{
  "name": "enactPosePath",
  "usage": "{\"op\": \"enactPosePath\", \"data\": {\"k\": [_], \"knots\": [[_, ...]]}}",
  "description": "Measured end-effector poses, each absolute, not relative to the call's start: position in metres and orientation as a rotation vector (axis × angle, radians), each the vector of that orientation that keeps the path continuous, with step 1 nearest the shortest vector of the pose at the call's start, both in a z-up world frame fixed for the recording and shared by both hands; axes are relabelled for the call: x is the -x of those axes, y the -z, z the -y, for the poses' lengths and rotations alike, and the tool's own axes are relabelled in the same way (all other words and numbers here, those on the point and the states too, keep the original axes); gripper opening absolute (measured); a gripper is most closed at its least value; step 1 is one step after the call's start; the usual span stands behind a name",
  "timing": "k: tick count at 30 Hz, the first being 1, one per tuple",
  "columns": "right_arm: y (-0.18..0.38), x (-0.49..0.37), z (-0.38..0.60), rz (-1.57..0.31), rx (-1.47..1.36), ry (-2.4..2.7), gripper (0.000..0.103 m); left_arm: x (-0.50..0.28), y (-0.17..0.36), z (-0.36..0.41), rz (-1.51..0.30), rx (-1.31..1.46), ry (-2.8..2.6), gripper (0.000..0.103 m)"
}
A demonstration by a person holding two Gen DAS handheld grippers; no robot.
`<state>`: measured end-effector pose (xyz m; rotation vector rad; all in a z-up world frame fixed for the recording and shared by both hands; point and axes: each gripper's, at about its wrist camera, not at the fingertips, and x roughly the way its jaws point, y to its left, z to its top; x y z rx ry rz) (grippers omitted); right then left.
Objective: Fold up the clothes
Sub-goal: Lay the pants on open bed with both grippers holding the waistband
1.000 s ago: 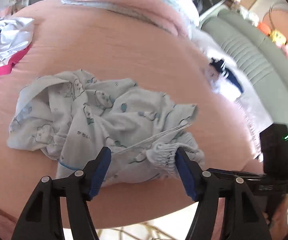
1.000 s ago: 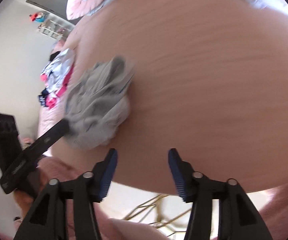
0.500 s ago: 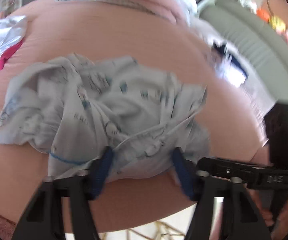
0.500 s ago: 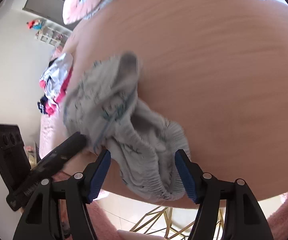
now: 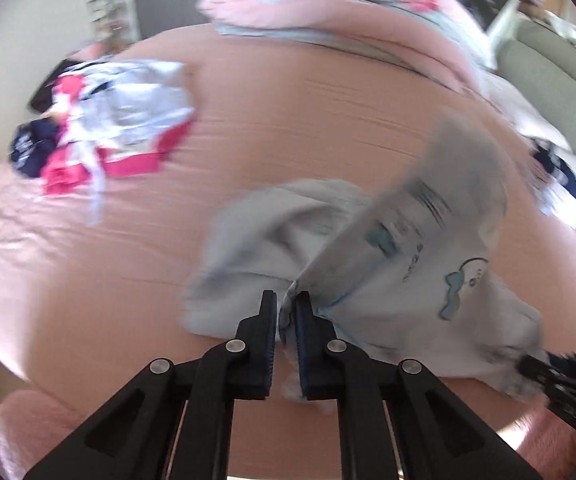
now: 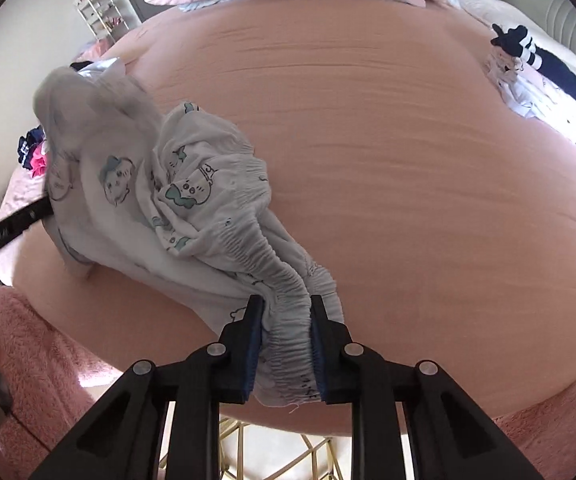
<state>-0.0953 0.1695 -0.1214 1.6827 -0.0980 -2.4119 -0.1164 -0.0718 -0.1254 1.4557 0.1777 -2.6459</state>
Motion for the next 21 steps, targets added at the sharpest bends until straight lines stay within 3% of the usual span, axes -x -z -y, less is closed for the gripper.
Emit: {"op": "enactPosePath", "data": {"k": [5, 7, 9, 12, 16, 18, 21], "knots": [[0.129, 0.095, -0.167, 0.152, -1.726, 2.369, 0.022, 0.102, 0.127, 0.077, -0.182, -1.434, 2.577, 0.008], [0.134, 0.095, -0.160, 0.106, -1.749, 2.362, 0.029, 0.096, 0.126, 0.068, -0.146, -1.445, 2.597, 0.008], [0.137, 0.096, -0.157, 0.131, -1.762, 2.329, 0.043, 0.089, 0.122, 0.060, -0.131, -1.449, 2.633, 0.008], [0.140, 0.097, -0.153, 0.214, -1.780, 2.290, 0.051, 0.078, 0.111, 0.051, -0.129, -1.438, 2.673, 0.008], [0.140, 0.090, -0.153, 0.094, -1.768, 2.351, 0.049, 0.073, 0.085, 0.043, -0.115, -1.338, 2.736, 0.008], [0.141, 0.092, -0.157, 0.107, -1.776, 2.375, 0.034, 0.073, 0.074, 0.041, -0.137, -1.316, 2.815, 0.008], [0.139, 0.096, -0.169, 0.175, -1.769, 2.417, 0.029, 0.077, 0.069, 0.034, -0.164, -1.329, 2.918, 0.008]]}}
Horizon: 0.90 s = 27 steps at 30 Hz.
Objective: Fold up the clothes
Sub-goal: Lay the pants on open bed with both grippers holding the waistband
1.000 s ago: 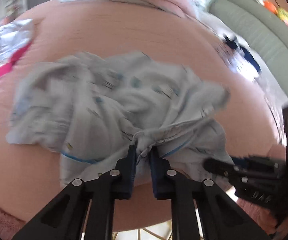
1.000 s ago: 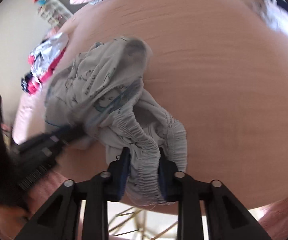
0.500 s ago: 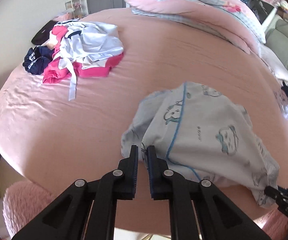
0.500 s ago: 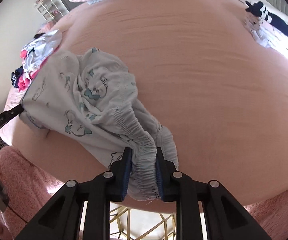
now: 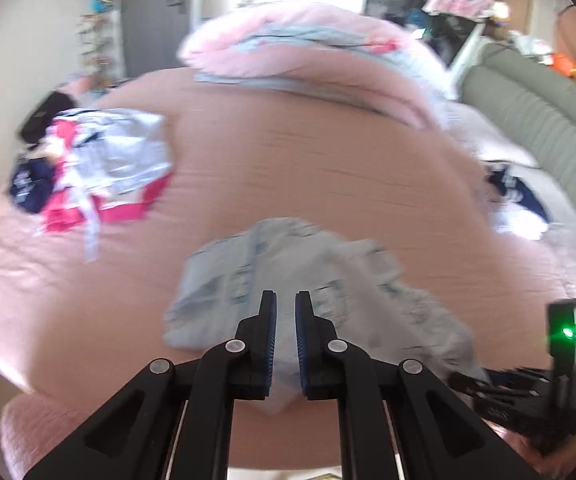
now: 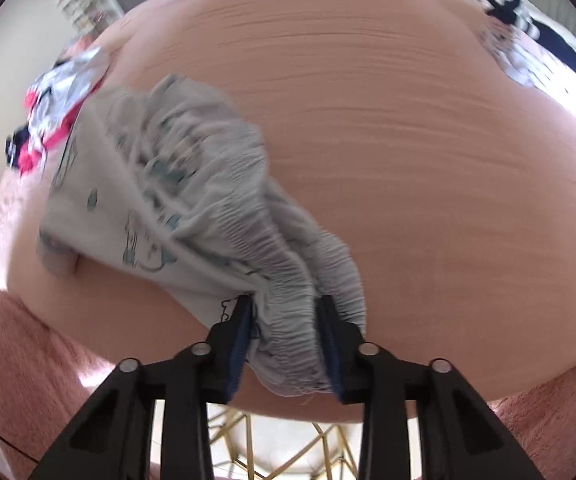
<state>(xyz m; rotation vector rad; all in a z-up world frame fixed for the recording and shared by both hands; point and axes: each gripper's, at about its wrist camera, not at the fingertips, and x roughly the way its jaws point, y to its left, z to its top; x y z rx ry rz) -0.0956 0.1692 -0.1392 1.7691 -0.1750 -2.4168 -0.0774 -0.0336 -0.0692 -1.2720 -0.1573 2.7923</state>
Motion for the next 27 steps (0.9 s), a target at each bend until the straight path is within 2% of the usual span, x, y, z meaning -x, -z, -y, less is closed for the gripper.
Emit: {"op": "enactPosePath", "data": {"k": [5, 8, 9, 10, 12, 16, 17, 18, 19, 23, 27], "knots": [[0.124, 0.087, -0.193, 0.215, -1.710, 2.469, 0.027, 0.100, 0.092, 0.000, 0.083, 1.329, -2.679, 0.012], [0.107, 0.078, -0.205, 0.259, -1.636, 2.502, 0.027, 0.119, 0.104, -0.021, 0.029, 1.350, -2.651, 0.033], [0.102, 0.076, -0.211, 0.261, -1.614, 2.514, 0.027, 0.126, 0.108, -0.028, 0.011, 1.357, -2.642, 0.044], [0.097, 0.074, -0.217, 0.261, -1.594, 2.526, 0.027, 0.132, 0.111, -0.034, 0.000, 1.365, -2.635, 0.048], [0.088, 0.075, -0.223, 0.280, -1.556, 2.532, 0.027, 0.143, 0.116, -0.038, -0.019, 1.393, -2.654, 0.049], [0.093, 0.092, -0.235, 0.361, -1.585, 2.479, 0.027, 0.158, 0.140, -0.037, -0.191, 1.561, -2.684, 0.048], [0.094, 0.094, -0.240, 0.395, -1.595, 2.456, 0.027, 0.159, 0.149, -0.035, -0.206, 1.609, -2.660, 0.047], [0.095, 0.095, -0.242, 0.415, -1.598, 2.437, 0.028, 0.157, 0.157, -0.030, -0.211, 1.642, -2.635, 0.038], [0.095, 0.097, -0.236, 0.404, -1.596, 2.443, 0.027, 0.155, 0.163, -0.027, -0.218, 1.664, -2.616, 0.035], [0.099, 0.100, -0.237, 0.315, -1.612, 2.482, 0.027, 0.142, 0.165, -0.023, -0.279, 1.637, -2.612, 0.031], [0.115, 0.107, -0.235, 0.295, -1.675, 2.436, 0.028, 0.134, 0.163, -0.009, -0.178, 1.661, -2.616, 0.031]]}}
